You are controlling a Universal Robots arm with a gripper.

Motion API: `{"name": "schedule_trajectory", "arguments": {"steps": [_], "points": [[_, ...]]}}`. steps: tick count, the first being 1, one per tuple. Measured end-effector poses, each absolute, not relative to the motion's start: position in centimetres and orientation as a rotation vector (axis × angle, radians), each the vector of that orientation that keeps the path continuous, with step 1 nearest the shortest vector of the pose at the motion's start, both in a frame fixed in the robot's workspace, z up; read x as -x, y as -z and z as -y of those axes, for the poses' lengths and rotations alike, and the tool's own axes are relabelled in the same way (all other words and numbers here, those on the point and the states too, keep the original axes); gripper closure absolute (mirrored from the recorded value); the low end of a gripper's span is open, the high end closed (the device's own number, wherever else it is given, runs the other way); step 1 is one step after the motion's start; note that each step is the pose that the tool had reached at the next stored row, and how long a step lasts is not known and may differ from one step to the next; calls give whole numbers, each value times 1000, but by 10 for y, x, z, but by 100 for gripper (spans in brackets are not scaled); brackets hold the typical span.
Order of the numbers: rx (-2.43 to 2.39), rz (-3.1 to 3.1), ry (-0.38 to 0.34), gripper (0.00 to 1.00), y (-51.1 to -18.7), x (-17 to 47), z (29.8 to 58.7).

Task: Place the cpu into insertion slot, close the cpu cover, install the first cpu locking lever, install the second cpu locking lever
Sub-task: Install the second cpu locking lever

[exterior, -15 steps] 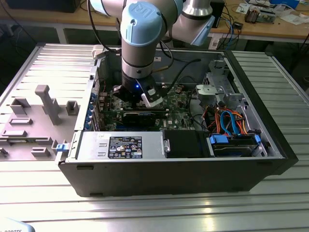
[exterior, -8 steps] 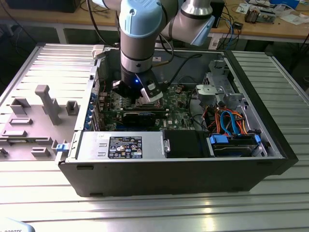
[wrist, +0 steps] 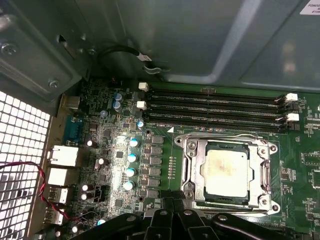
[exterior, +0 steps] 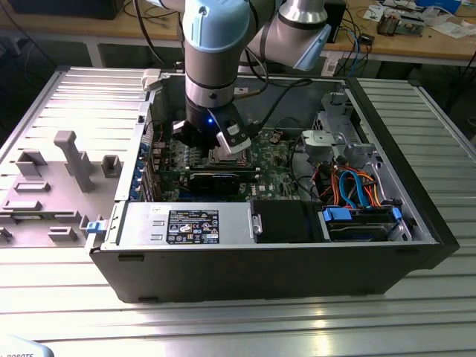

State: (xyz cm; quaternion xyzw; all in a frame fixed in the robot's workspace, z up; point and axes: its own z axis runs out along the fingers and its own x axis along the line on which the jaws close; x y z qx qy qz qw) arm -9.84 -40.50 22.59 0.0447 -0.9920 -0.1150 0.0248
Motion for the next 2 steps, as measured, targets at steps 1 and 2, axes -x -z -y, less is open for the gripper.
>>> {"name": "schedule_trajectory", "arguments": {"steps": [1, 2], "points": [[-138, 3068, 356, 89, -226, 98, 405], [-138, 3068, 356, 89, -226, 98, 405]]}}
